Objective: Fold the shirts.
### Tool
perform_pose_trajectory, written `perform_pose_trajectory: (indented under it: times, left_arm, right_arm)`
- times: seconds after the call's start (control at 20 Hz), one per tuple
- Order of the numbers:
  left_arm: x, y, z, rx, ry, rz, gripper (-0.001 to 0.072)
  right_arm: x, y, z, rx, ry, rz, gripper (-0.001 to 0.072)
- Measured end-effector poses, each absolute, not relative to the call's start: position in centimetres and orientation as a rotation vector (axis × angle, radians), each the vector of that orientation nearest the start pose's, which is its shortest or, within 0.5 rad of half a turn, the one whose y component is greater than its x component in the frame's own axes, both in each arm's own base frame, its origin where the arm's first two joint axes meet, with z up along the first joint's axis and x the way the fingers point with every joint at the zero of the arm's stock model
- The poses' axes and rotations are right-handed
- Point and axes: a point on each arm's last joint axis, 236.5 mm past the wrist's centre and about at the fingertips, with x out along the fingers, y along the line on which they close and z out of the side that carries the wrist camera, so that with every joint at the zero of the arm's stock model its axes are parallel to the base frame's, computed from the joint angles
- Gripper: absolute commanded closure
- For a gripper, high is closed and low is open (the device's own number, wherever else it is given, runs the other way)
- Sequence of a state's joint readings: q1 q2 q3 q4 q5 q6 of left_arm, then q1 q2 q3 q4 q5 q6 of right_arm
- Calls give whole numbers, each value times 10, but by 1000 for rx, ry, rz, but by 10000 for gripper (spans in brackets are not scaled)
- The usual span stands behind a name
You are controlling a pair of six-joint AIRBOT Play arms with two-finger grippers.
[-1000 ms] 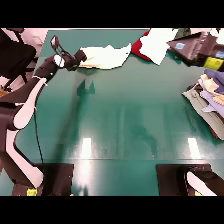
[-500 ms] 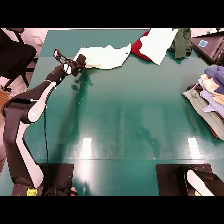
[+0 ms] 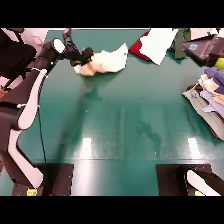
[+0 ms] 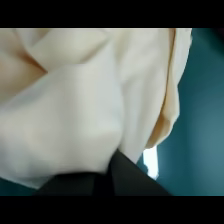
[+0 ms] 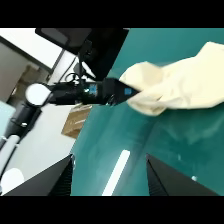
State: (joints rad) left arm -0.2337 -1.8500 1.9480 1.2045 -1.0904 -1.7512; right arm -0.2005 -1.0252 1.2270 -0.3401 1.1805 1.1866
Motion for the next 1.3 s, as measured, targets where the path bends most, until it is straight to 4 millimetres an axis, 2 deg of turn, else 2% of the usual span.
perform_pose_trajectory:
  times: [0.1, 0.2, 0.3, 0.35, 0.45, 0.55, 0.6, 0.65, 0.7, 0.75, 0.9, 0.95, 1.05, 1.15, 1.3]
  left_arm:
    - [475, -212, 50, -167, 1243, -395, 687]
    - [408, -214, 41, -49, 1372, -431, 688]
    - [334, -210, 19, 54, 1499, -450, 687]
    - [296, -203, 6, 93, 1564, -453, 687]
    - [238, -176, -17, 156, 1660, -413, 686]
    - [195, -157, -29, 180, 1718, -393, 685]
    - [181, -151, -32, 184, 1730, -389, 683]
    - [171, -146, -33, 183, 1732, -383, 432]
    - [164, -142, -34, 182, 1732, -378, 81]
    - [158, -141, -35, 171, 1735, -375, 31]
    - [151, -144, -35, 123, 1731, -368, 35]
    - [149, -145, -36, 111, 1730, -368, 35]
    - [149, -147, -36, 96, 1723, -367, 35]
    - [151, -149, -36, 83, 1711, -368, 34]
    - [154, -151, -36, 72, 1694, -371, 34]
  right_arm:
    - [389, 148, 253, 715, 638, 770, 216]
    - [395, 164, 236, 727, 687, 794, 216]
    - [401, 177, 221, 738, 729, 808, 216]
    - [405, 180, 212, 740, 748, 804, 216]
    - [415, 182, 183, 728, 810, 773, 216]
    - [425, 182, 148, 733, 890, 735, 216]
    - [429, 185, 128, 742, 935, 723, 216]
    - [433, 189, 111, 750, 972, 713, 217]
    - [435, 196, 92, 755, 1016, 706, 217]
    - [433, 205, 74, 751, 1063, 707, 217]
    - [421, 238, 22, 725, 1200, 718, 226]
    - [416, 249, 9, 710, 1237, 720, 283]
    - [404, 269, -16, 660, 1298, 712, 285]
    - [404, 281, -31, 603, 1311, 680, 285]
    - [411, 295, -39, 484, 1324, 656, 284]
